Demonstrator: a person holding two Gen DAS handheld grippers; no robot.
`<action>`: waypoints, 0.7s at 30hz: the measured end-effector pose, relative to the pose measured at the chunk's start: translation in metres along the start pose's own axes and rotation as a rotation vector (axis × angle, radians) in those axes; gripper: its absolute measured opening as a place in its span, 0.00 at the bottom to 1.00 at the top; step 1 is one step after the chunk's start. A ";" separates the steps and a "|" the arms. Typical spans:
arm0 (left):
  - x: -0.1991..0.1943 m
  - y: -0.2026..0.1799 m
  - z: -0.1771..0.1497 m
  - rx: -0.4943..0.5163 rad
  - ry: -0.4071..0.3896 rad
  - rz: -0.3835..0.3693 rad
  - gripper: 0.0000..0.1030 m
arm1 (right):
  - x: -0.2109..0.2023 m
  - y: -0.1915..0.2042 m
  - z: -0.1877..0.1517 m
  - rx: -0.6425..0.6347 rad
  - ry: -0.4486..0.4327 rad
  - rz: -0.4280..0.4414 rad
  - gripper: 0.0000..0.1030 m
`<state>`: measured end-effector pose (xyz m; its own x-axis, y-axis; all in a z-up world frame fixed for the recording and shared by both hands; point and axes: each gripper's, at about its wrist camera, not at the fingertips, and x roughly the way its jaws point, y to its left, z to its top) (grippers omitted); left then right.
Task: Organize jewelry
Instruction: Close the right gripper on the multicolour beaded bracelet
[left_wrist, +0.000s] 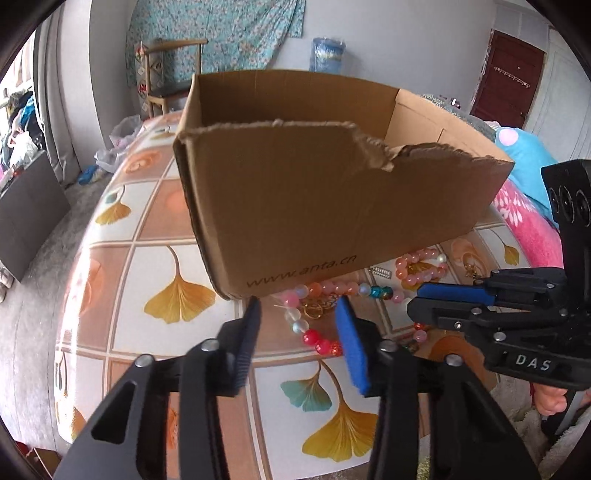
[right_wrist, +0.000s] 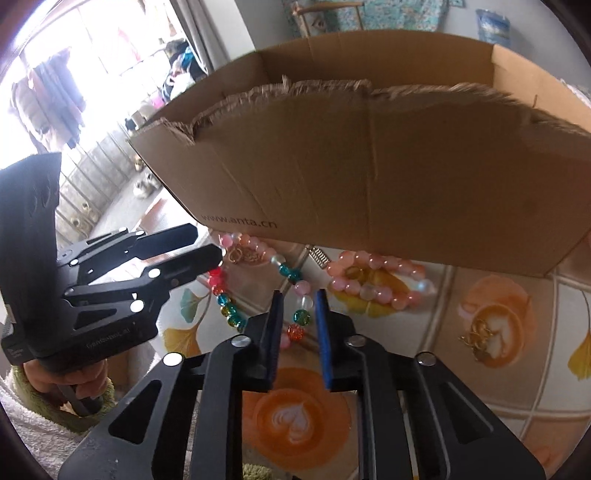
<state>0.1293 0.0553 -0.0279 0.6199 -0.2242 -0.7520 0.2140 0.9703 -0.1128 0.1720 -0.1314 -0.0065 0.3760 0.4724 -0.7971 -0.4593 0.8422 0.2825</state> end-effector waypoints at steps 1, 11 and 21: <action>0.001 0.001 -0.001 -0.005 0.007 -0.004 0.32 | 0.003 0.000 0.001 0.000 0.011 -0.004 0.12; 0.010 0.010 -0.003 -0.049 0.065 -0.053 0.13 | 0.016 0.017 0.004 -0.044 0.035 -0.058 0.09; 0.017 0.008 0.003 -0.044 0.099 -0.043 0.13 | 0.025 0.046 0.014 -0.092 0.053 -0.107 0.13</action>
<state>0.1439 0.0595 -0.0392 0.5329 -0.2573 -0.8061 0.2041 0.9636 -0.1726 0.1718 -0.0775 -0.0055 0.3852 0.3645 -0.8478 -0.4911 0.8588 0.1461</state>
